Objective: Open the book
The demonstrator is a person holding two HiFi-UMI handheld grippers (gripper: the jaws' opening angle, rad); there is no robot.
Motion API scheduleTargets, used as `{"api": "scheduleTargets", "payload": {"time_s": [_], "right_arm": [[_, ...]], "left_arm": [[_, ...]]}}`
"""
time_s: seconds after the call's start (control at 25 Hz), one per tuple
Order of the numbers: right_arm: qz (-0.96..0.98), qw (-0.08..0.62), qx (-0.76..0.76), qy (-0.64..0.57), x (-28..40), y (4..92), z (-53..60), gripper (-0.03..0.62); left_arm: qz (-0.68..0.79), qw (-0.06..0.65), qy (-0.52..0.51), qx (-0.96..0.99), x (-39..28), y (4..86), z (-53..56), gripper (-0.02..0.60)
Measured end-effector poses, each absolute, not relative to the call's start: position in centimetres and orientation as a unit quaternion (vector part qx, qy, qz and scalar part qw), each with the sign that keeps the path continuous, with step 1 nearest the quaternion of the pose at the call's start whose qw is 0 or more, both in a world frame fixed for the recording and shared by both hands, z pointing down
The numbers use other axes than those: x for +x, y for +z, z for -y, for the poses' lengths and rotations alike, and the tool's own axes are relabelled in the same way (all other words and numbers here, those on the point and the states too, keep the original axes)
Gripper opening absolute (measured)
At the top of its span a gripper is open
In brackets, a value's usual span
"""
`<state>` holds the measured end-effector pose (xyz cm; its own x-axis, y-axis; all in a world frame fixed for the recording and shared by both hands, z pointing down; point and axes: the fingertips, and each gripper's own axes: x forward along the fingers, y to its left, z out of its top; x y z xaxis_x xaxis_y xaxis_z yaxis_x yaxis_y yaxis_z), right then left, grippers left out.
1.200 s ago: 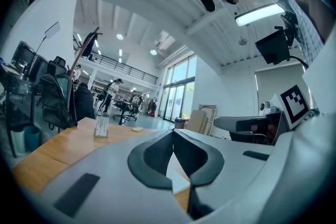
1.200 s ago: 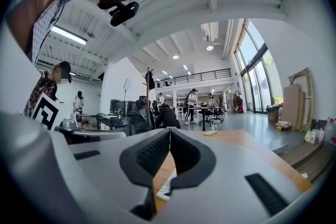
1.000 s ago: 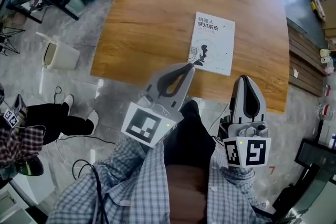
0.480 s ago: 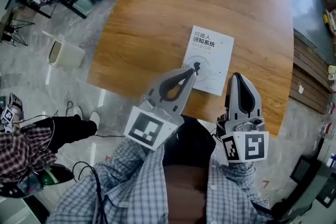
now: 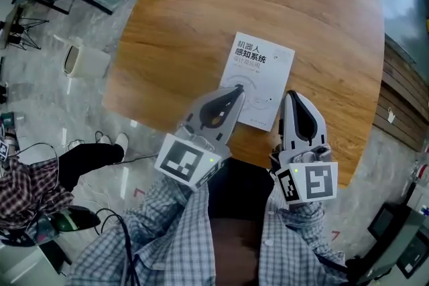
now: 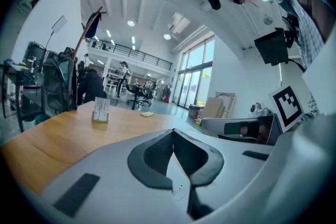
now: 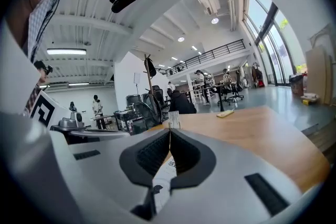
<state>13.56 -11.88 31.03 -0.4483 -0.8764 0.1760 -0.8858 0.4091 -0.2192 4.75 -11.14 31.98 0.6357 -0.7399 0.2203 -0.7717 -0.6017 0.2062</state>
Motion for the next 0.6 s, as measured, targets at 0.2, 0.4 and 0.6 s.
{"api": "scheduleTargets", "payload": {"time_s": [0.2,0.4,0.6], "right_arm": [[0.829,0.031,0.531,0.172,14.6,34.3,12.8,0.020],[0.808,0.060,0.543,0.223,15.2,38.5,13.0,0.020],[0.776,0.105,0.563,0.264,15.8,42.9,12.9,0.020]], "left_arm": [[0.414,0.163,0.075,0.892,6.0,34.9,12.6,0.008],[0.387,0.193,0.118,0.894,6.7,39.1,13.8,0.008],[0.357,0.268,0.172,0.878,7.7,44.0,13.9,0.008]]}}
